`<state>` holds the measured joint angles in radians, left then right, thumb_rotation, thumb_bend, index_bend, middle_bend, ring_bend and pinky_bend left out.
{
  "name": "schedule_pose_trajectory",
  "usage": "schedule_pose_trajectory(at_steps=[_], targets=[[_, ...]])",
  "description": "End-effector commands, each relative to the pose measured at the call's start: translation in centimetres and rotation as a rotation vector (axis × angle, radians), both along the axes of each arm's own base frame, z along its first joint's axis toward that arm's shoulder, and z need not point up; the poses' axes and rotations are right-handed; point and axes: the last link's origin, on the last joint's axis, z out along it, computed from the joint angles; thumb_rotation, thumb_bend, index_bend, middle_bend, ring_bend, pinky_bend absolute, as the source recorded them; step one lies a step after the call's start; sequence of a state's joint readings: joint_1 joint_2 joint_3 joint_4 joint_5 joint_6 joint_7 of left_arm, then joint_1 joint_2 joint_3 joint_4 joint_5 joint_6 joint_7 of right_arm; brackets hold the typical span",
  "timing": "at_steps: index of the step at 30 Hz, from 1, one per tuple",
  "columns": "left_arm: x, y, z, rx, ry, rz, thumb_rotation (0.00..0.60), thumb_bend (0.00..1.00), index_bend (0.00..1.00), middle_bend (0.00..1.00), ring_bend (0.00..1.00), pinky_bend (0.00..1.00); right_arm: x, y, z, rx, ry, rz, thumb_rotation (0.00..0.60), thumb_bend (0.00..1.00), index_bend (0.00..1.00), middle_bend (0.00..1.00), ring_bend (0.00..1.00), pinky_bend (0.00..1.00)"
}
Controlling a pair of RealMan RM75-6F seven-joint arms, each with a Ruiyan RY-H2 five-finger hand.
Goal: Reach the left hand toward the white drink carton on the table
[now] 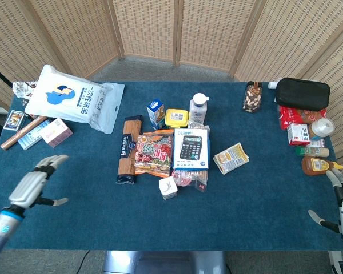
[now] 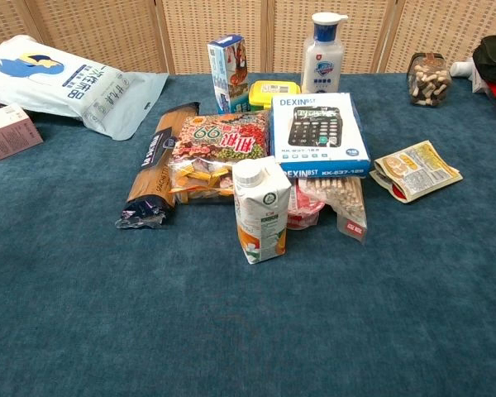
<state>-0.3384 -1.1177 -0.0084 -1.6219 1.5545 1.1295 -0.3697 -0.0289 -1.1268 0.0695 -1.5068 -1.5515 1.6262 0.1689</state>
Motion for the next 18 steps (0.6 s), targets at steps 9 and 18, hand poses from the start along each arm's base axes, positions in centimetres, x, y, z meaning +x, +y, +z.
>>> schedule_pose_trajectory(at_steps=[9,18], targets=[[10.1,3.0,-7.8,-0.238,-0.110,-0.241,0.600,0.03,0.00,0.00,0.00,0.00,-0.1,0.1,0.3,-0.008,-0.009,0.001,0.600,0.00,0.00,0.00,0.00,0.01],[13.8,3.6,-11.5,-0.243,-0.117,-0.288,0.600,0.02,0.00,0.00,0.00,0.00,0.0,0.2,0.5,-0.006,-0.017,0.004,0.600,0.00,0.00,0.00,0.00,0.01]])
